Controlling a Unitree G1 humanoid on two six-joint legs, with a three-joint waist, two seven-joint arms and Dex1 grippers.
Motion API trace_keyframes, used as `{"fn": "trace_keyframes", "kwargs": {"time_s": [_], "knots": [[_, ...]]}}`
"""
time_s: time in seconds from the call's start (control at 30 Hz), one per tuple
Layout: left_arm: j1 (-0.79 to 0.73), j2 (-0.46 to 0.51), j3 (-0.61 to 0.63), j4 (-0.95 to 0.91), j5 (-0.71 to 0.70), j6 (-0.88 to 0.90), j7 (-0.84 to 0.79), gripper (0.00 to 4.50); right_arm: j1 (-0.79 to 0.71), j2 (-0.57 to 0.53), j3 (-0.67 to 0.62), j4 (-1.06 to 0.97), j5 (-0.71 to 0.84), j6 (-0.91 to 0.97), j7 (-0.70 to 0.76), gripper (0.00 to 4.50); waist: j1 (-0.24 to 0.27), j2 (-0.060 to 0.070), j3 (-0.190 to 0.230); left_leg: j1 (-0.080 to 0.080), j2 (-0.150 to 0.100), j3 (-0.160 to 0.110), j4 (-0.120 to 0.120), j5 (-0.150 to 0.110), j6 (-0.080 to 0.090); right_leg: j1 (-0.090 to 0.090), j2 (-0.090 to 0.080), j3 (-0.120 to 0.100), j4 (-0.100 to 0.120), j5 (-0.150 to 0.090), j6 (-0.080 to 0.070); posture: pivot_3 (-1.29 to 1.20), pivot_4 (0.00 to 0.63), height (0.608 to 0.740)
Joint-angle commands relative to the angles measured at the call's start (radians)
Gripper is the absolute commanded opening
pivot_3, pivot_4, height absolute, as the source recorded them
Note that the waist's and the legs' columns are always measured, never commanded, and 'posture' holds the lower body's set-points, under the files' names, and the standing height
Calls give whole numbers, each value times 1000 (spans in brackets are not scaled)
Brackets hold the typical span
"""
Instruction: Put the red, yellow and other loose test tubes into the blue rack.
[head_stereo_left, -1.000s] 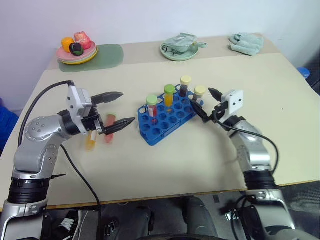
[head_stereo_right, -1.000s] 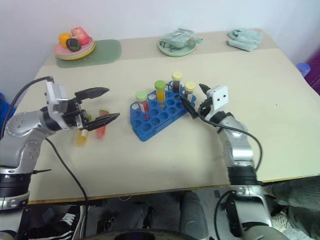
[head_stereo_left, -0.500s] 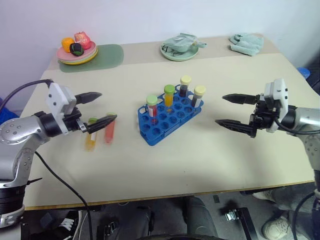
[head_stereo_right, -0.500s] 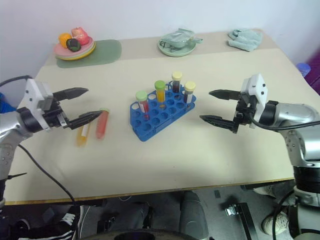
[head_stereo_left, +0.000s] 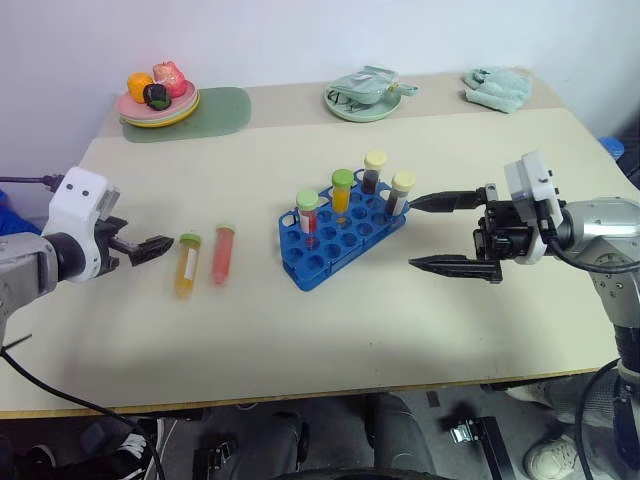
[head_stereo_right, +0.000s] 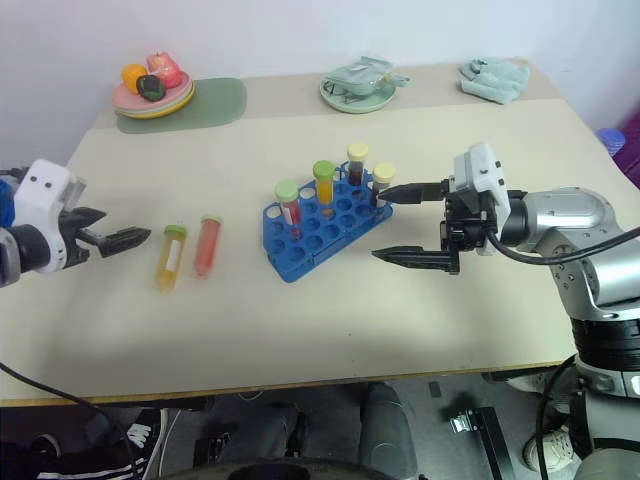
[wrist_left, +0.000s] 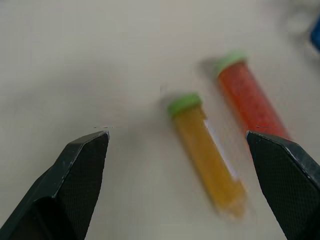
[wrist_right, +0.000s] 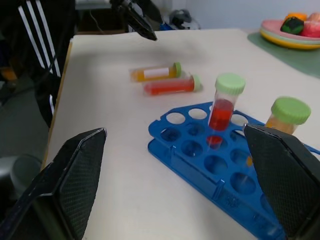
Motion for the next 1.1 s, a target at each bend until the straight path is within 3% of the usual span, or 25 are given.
{"fn": "trace_keyframes", "kwargs": {"time_s": [0.03,0.23,0.37,0.67,1.1], "knots": [[-154,30,-44,99,-30,225,-9,4500,-27,11,-3,-23,-2,-10,-3,4465,0,0,0,0,0,0,0,0,0,0,0,0,0,0,0,0,150,740],[-356,66,-219,363,-104,303,-8,4500,-26,24,6,-29,-9,-5,-18,4465,-6,0,0,0,0,0,0,0,-1,-1,0,0,1,0,0,0,150,740],[-435,110,-394,425,-120,303,-57,4500,-11,29,2,-40,-12,-1,-29,4465,-6,0,0,0,0,0,0,0,-1,-1,0,0,1,0,0,0,150,740],[-635,86,-651,652,-80,303,-109,4500,-17,37,8,-33,-31,-6,-47,4465,-6,0,0,0,-2,0,1,0,-1,-1,1,0,1,0,0,0,150,740],[-708,-26,-768,805,75,303,-187,4500,-26,42,20,-19,-53,-16,-45,4465,-6,0,0,0,-3,0,2,0,-1,-1,1,0,1,0,0,0,150,740]]}}
